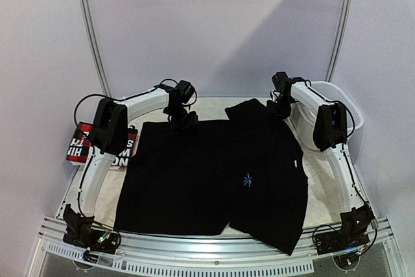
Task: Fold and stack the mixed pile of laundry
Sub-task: Flatten out the crumpled T-shirt at the center of the board.
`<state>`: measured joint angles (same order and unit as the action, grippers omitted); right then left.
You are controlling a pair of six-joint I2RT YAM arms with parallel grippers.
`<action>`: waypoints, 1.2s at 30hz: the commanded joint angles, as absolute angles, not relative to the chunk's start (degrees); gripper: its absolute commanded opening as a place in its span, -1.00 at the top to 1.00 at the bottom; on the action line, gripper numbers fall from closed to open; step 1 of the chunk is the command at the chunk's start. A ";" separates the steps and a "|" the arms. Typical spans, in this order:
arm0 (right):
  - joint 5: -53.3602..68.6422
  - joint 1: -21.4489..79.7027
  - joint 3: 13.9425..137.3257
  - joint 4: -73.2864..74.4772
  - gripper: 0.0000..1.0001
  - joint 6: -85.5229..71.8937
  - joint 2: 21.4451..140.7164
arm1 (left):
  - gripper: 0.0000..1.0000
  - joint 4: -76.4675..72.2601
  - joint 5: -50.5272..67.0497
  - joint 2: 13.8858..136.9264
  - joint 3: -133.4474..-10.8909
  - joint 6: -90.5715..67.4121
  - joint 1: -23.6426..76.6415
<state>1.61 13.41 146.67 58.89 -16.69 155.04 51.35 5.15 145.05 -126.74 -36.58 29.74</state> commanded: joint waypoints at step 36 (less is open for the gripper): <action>2.21 20.14 112.78 34.53 -0.21 -16.24 118.14 | -0.29 43.39 -2.69 109.20 -96.92 -38.07 29.14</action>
<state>1.43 18.74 120.07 33.08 -14.13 125.47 40.32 1.76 115.52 -103.04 -41.08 28.21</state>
